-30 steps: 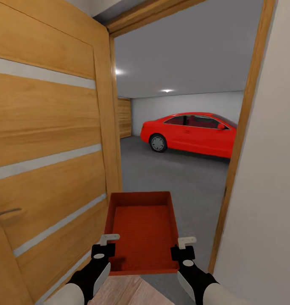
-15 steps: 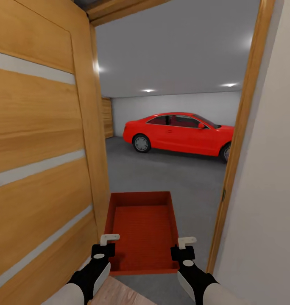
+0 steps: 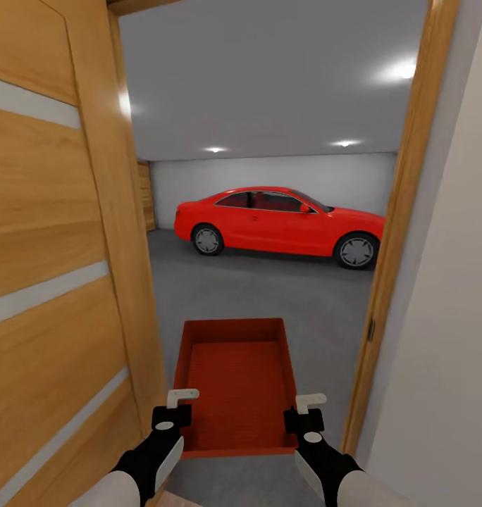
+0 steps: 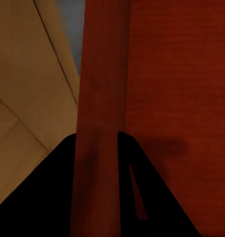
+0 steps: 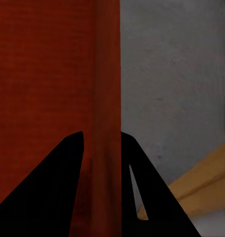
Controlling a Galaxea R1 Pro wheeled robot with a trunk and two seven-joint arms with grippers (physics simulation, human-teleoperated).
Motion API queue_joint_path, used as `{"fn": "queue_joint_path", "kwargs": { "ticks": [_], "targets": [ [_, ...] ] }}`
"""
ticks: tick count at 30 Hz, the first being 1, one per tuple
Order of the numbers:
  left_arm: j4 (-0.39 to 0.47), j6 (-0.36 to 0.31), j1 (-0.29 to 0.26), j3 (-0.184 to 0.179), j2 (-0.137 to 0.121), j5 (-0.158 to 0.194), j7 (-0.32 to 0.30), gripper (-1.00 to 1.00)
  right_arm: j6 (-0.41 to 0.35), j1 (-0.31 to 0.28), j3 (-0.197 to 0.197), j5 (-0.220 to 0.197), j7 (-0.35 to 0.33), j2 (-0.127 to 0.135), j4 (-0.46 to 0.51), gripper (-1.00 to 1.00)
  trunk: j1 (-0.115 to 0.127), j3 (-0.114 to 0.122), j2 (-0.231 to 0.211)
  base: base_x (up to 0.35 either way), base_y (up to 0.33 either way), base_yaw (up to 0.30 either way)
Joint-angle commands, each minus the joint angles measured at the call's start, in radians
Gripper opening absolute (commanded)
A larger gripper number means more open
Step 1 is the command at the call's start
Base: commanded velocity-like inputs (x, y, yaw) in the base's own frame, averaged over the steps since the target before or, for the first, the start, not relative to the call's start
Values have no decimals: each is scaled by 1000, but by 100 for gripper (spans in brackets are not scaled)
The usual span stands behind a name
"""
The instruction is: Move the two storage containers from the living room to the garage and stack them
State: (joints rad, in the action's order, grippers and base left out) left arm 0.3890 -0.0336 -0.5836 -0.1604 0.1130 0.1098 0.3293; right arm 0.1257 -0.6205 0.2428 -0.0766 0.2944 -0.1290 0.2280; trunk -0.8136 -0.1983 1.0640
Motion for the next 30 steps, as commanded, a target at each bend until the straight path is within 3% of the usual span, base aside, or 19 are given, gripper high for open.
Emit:
{"fn": "queue_joint_path", "kwargs": {
  "ticks": [1,30],
  "targets": [
    [5,64,-1,9,-10,-10,8,-100,2,-1,-5,-17,-6,0,-2,-100,-1,-1,1,246,238,-287],
    [5,67,-1,9,-10,-13,9,-100,2,-1,-5,-17,-6,0,-2,-100,-1,-1,1,244,234,-269]
  ]
}}
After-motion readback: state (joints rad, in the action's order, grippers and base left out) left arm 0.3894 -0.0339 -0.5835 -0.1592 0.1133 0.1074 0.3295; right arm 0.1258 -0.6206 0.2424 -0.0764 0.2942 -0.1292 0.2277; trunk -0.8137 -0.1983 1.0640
